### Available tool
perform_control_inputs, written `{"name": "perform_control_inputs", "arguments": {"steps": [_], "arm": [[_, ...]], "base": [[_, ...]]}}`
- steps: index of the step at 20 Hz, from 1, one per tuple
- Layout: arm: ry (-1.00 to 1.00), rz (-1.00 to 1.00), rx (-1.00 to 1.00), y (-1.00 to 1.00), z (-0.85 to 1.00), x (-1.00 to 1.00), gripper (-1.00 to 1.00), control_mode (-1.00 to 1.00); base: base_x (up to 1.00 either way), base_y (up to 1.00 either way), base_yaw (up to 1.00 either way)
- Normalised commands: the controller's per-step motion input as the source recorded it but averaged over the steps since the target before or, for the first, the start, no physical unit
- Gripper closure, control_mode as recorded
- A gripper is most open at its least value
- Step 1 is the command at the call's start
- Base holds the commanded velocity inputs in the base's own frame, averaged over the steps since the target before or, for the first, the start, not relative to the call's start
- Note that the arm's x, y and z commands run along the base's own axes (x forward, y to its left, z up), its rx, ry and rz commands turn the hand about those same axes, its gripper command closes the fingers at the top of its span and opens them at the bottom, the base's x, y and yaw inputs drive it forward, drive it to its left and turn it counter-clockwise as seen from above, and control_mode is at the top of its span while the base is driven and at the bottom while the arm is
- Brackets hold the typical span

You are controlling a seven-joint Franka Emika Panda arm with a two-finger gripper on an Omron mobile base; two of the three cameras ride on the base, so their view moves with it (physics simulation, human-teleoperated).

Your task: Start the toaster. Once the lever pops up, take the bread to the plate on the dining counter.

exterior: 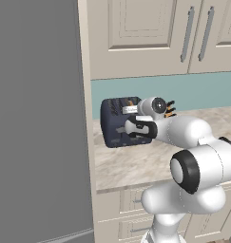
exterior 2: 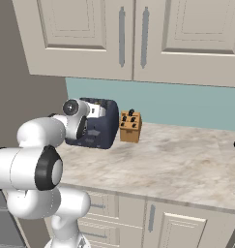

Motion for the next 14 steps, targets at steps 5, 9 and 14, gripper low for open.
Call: {"name": "perform_control_inputs", "arguments": {"steps": [5, 9, 14], "arm": [[0.0, 0.0, 0.0, 0.0, 0.0, 0.0, -1.0, -1.0], [0.0, 0.0, 0.0, 0.0, 0.0, 0.0, -1.0, -1.0], [0.0, 0.0, 0.0, 0.0, 0.0, 0.0, -1.0, -1.0]], "base": [[0.0, 0.0, 0.0], [0.0, 0.0, 0.0], [0.0, 0.0, 0.0]]}}
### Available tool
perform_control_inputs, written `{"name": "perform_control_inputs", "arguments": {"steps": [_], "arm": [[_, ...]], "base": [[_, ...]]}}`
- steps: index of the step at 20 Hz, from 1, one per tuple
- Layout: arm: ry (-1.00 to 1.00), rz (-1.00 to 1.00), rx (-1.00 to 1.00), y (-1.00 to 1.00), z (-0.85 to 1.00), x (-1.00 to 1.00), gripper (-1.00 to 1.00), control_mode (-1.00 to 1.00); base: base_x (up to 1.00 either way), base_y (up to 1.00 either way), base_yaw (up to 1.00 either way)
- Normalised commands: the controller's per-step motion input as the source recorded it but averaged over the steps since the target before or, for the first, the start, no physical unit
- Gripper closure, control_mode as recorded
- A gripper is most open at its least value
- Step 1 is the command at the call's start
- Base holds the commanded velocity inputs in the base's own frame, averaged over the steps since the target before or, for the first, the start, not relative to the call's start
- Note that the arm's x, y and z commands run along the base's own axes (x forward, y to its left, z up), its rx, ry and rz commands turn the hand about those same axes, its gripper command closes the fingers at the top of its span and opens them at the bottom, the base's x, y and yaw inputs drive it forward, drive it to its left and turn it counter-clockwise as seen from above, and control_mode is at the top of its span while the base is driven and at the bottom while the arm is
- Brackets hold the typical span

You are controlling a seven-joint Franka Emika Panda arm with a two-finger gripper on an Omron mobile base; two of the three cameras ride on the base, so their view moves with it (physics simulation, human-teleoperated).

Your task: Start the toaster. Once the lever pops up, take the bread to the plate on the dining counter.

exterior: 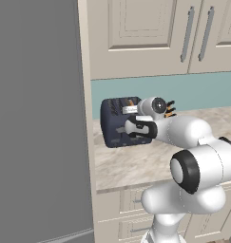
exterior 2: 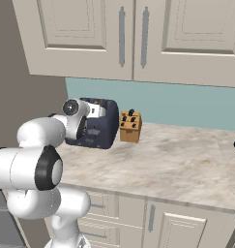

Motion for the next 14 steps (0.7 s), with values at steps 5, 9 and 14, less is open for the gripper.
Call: {"name": "perform_control_inputs", "arguments": {"steps": [5, 9, 14], "arm": [[0.0, 0.0, 0.0, 0.0, 0.0, 0.0, -1.0, -1.0], [0.0, 0.0, 0.0, 0.0, 0.0, 0.0, -1.0, -1.0], [0.0, 0.0, 0.0, 0.0, 0.0, 0.0, -1.0, -1.0]], "base": [[0.0, 0.0, 0.0], [0.0, 0.0, 0.0], [0.0, 0.0, 0.0]]}}
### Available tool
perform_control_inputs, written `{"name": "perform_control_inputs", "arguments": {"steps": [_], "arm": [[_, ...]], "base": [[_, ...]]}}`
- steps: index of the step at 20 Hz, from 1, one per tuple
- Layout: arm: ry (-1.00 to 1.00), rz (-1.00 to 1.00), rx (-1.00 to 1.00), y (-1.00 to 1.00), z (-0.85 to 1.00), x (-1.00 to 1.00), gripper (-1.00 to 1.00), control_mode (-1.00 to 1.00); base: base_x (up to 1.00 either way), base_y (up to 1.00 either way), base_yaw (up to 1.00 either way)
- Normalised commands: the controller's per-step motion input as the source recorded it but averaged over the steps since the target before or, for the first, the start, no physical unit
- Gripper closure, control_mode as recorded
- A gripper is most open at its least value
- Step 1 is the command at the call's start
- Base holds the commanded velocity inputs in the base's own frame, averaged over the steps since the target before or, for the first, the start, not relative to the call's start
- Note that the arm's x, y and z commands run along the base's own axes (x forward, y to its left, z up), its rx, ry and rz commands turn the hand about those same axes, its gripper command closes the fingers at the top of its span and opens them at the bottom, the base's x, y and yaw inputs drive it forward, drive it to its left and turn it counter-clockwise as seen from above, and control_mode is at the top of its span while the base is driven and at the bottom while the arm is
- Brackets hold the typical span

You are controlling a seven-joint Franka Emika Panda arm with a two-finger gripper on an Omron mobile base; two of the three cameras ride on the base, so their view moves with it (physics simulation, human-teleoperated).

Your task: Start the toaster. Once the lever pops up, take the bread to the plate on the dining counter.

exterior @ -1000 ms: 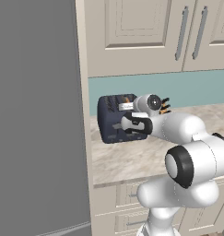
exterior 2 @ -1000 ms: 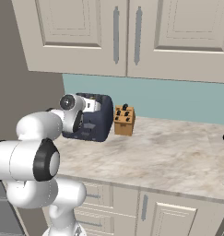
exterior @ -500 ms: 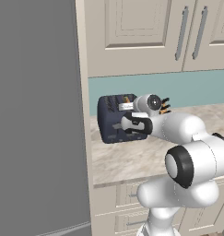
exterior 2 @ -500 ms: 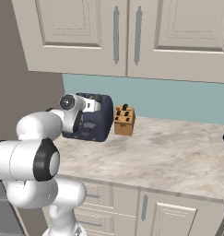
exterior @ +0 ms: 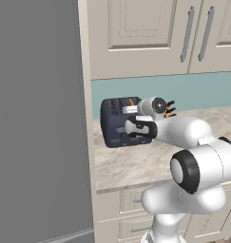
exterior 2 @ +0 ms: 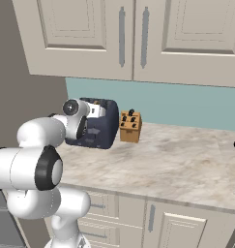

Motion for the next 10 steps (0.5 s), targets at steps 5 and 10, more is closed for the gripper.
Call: {"name": "perform_control_inputs", "arguments": {"steps": [5, 10], "arm": [[0.0, 0.0, 0.0, 0.0, 0.0, 0.0, -1.0, -1.0], [0.0, 0.0, 0.0, 0.0, 0.0, 0.0, -1.0, -1.0]], "base": [[0.0, 0.0, 0.0], [0.0, 0.0, 0.0]]}}
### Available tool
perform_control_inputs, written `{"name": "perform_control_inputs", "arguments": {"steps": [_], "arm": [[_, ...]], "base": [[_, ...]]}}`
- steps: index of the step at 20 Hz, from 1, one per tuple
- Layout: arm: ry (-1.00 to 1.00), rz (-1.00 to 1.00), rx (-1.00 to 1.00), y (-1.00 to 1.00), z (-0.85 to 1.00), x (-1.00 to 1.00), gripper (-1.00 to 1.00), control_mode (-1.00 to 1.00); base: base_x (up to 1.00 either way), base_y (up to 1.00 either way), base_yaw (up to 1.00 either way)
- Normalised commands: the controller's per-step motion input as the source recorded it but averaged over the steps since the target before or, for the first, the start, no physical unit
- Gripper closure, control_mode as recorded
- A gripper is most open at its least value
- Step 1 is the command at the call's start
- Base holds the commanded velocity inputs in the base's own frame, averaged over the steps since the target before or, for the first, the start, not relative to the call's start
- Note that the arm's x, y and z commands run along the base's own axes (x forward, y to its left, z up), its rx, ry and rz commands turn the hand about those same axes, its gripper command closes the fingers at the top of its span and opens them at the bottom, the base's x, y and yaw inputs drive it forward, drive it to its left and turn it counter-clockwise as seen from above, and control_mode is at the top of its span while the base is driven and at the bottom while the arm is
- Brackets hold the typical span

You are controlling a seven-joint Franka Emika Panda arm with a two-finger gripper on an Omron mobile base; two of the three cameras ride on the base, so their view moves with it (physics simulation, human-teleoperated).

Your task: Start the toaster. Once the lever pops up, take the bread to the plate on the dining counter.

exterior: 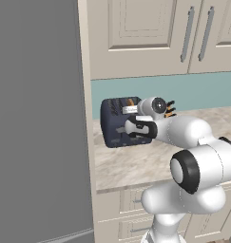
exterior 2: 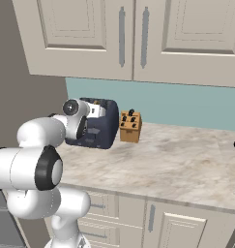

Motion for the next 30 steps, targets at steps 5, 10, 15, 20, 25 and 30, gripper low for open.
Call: {"name": "perform_control_inputs", "arguments": {"steps": [5, 10, 15, 20, 25, 30], "arm": [[0.0, 0.0, 0.0, 0.0, 0.0, 0.0, -1.0, -1.0], [0.0, 0.0, 0.0, 0.0, 0.0, 0.0, -1.0, -1.0], [0.0, 0.0, 0.0, 0.0, 0.0, 0.0, -1.0, -1.0], [0.0, 0.0, 0.0, 0.0, 0.0, 0.0, -1.0, -1.0], [0.0, 0.0, 0.0, 0.0, 0.0, 0.0, -1.0, -1.0], [0.0, 0.0, 0.0, 0.0, 0.0, 0.0, -1.0, -1.0]], "base": [[0.0, 0.0, 0.0], [0.0, 0.0, 0.0], [0.0, 0.0, 0.0], [0.0, 0.0, 0.0], [0.0, 0.0, 0.0], [0.0, 0.0, 0.0]]}}
